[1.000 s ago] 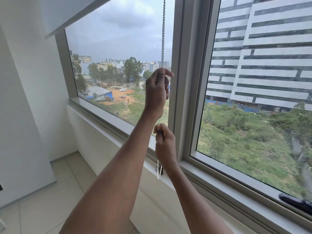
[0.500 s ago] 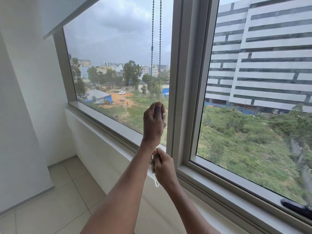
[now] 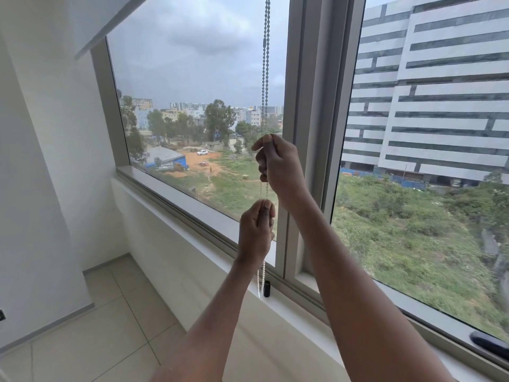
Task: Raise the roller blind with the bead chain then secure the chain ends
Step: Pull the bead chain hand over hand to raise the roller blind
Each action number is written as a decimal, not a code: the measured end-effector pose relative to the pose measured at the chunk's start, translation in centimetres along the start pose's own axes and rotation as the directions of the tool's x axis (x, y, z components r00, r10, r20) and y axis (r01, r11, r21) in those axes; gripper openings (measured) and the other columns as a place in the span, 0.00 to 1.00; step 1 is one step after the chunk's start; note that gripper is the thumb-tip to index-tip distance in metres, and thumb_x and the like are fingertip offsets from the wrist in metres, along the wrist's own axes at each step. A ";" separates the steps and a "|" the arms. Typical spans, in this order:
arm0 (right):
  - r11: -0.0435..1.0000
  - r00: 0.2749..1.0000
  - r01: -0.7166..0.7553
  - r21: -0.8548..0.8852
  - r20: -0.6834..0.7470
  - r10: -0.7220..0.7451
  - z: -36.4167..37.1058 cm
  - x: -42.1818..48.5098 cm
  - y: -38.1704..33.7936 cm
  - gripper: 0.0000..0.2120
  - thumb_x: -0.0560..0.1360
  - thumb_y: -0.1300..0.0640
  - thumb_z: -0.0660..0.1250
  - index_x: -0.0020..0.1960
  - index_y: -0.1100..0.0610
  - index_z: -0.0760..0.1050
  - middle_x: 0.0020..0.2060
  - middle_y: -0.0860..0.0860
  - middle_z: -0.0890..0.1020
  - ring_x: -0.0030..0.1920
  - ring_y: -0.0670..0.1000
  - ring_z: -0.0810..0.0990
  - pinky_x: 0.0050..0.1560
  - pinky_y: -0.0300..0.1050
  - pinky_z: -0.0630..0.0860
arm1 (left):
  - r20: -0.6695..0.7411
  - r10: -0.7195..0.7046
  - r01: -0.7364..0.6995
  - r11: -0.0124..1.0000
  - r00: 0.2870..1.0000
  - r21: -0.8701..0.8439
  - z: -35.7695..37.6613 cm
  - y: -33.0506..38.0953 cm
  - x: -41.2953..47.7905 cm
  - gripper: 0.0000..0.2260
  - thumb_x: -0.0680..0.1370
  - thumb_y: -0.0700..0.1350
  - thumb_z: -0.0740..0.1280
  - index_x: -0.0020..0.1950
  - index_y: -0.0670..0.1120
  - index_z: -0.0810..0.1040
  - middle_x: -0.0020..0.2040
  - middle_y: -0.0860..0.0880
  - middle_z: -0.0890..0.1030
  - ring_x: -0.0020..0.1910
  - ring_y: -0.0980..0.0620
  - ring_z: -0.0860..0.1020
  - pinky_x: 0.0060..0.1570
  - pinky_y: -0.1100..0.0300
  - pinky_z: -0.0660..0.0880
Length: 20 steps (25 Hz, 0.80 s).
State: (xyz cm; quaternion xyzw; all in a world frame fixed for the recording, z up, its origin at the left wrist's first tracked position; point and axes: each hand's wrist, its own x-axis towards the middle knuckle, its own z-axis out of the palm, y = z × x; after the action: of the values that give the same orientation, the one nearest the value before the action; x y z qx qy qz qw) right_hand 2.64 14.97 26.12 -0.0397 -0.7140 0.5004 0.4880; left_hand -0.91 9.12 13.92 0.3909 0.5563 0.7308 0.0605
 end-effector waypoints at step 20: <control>0.981 0.991 -0.088 -0.171 -0.113 0.069 0.1 -12.6 11.6 0.17 0.88 0.59 0.58 0.40 0.55 0.67 0.29 0.43 0.66 0.34 0.47 0.63 0.37 0.47 0.62 | 0.005 0.115 -0.115 0.993 0.993 0.036 -1.1 5.1 3.1 0.20 0.91 0.43 0.54 0.62 0.38 0.85 0.55 0.41 0.89 0.54 0.44 0.87 0.57 0.53 0.80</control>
State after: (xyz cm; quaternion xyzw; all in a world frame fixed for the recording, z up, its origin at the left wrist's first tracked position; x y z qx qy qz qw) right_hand 4.08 13.81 9.12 -0.1377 -0.7261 0.4516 0.4999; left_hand -2.02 7.97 19.78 0.4245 0.5460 0.7222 0.0118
